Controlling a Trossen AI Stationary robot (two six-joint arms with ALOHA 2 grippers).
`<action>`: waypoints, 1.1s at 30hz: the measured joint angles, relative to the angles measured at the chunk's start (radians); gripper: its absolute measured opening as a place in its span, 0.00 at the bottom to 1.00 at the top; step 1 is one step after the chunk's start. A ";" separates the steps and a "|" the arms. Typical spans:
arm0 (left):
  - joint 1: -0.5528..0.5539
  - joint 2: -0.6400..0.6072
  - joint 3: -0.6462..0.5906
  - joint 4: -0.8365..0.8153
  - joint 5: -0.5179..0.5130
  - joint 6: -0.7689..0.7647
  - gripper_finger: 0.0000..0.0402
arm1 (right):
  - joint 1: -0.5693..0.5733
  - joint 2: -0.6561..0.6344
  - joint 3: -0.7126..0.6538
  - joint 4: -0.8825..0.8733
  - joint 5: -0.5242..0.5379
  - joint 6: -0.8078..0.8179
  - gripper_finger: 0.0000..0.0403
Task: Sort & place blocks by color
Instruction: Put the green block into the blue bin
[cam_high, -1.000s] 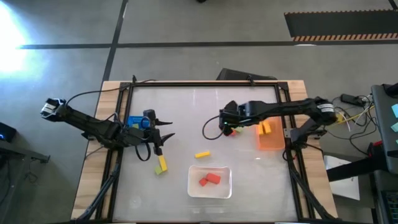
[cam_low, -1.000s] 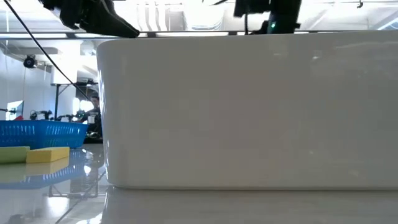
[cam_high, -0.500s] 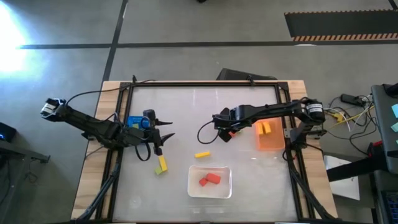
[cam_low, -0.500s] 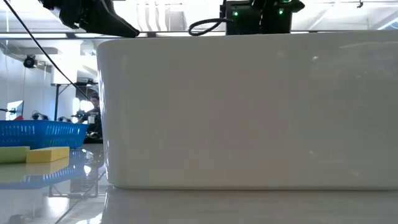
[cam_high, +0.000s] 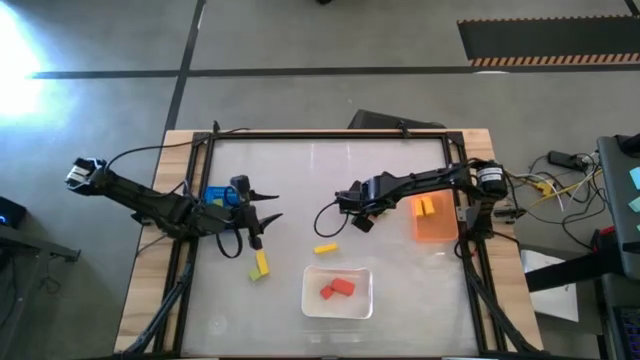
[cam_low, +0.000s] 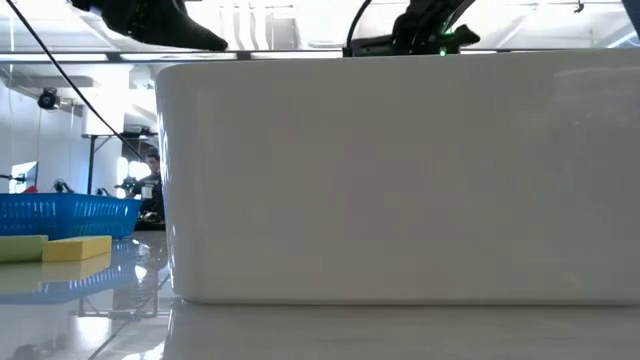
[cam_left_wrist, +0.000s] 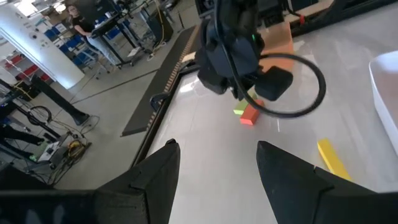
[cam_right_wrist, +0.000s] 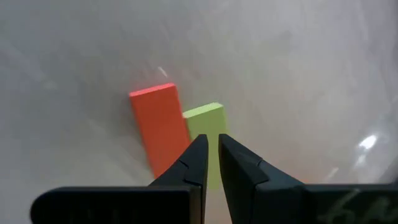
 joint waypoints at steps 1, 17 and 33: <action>0.000 0.000 0.000 0.005 0.000 0.000 0.49 | 0.000 0.005 0.000 -0.001 0.009 -0.022 0.07; 0.000 0.028 0.000 0.026 0.001 -0.202 0.49 | 0.014 0.011 -0.008 -0.010 0.127 -0.162 0.07; -0.061 0.202 0.132 -0.291 0.212 -0.985 0.49 | 0.013 -0.283 -0.255 0.252 0.284 -0.418 0.07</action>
